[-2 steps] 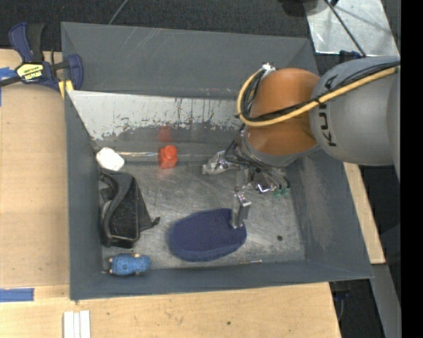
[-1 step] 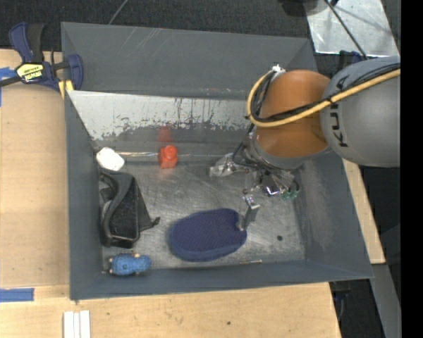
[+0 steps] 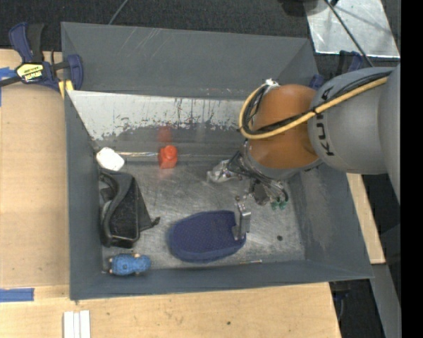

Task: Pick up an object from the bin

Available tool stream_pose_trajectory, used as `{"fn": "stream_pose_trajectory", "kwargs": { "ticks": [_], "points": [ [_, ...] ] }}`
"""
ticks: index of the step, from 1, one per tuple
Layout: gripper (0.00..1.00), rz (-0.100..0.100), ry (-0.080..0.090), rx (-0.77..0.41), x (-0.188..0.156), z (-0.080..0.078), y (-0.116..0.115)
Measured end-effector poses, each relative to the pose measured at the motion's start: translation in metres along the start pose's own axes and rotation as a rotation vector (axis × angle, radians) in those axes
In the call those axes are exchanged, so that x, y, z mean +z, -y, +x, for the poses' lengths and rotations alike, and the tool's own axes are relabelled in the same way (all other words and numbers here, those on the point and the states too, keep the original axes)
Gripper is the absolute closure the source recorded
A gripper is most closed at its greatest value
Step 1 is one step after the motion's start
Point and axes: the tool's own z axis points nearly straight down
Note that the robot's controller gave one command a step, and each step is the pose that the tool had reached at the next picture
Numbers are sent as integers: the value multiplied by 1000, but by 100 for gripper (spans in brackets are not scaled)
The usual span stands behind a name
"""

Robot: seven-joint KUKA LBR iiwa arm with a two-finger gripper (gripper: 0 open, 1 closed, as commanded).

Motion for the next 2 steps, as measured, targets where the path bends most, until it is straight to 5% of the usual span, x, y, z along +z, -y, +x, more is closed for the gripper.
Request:
{"fn": "stream_pose_trajectory", "kwargs": {
  "ticks": [1, 2],
  "points": [
    [0, -1, -2, 0, -3, -2, 1],
    [100, -3, -9, -1, -8, -3, 1]
  ]
}}
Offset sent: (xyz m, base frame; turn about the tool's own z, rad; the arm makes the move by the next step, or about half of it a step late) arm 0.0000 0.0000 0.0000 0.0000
